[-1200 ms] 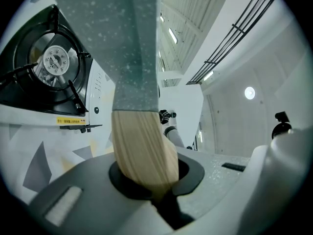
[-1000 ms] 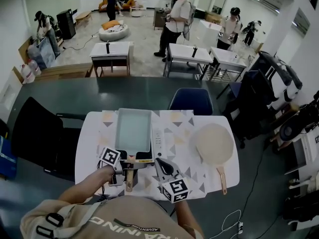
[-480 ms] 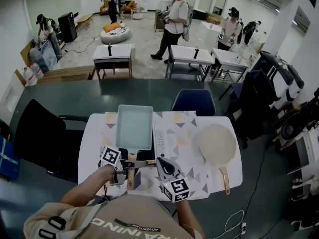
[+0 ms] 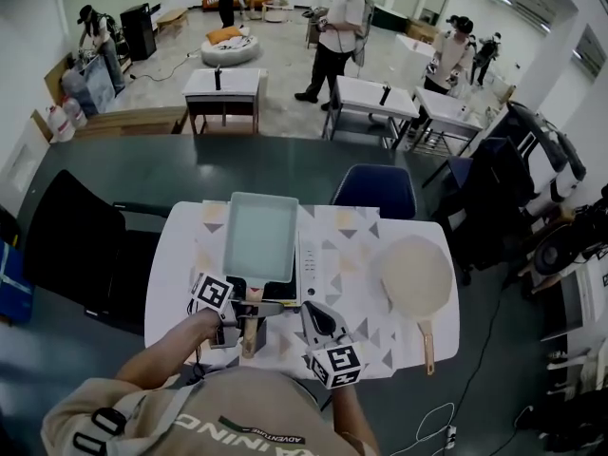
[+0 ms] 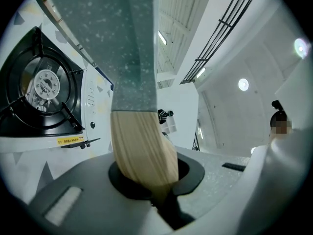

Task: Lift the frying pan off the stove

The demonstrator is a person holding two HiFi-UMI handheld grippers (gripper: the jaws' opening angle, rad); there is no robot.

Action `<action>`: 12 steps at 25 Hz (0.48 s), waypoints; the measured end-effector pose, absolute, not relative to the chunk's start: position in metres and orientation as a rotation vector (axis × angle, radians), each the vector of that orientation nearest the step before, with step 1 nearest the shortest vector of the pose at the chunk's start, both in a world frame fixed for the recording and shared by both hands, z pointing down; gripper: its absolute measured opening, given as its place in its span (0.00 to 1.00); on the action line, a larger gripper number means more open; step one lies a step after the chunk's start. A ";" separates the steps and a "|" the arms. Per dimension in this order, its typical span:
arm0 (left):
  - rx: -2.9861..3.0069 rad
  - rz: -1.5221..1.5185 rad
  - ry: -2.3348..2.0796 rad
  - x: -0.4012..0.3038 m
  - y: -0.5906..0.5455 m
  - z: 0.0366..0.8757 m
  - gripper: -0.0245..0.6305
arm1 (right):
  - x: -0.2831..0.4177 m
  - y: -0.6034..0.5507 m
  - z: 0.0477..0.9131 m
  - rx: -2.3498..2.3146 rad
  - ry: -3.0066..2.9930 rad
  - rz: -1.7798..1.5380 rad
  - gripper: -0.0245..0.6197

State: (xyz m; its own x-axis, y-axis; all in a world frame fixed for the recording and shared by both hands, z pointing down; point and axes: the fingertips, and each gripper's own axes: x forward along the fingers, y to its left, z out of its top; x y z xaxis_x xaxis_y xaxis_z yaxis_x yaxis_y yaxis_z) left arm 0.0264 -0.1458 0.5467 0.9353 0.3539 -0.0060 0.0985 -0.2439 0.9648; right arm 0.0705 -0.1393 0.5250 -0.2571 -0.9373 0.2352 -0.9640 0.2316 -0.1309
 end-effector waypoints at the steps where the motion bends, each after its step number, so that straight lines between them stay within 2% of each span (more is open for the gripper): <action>1: 1.800 0.250 0.330 0.026 -0.145 0.548 0.08 | 0.071 -0.138 0.527 1.844 -2.375 0.386 0.03; 12: 1.719 0.246 0.291 0.024 -0.145 0.554 0.08 | 0.069 -0.137 0.530 1.832 -2.364 0.407 0.03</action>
State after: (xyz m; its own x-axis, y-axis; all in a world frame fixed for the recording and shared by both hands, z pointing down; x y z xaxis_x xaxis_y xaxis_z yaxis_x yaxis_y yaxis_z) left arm 0.0239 -0.1446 0.5537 0.9443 0.3290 -0.0002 0.0545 -0.1558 0.9863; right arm 0.0691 -0.1374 0.5296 -0.2584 -0.9305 0.2596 -0.9638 0.2299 -0.1353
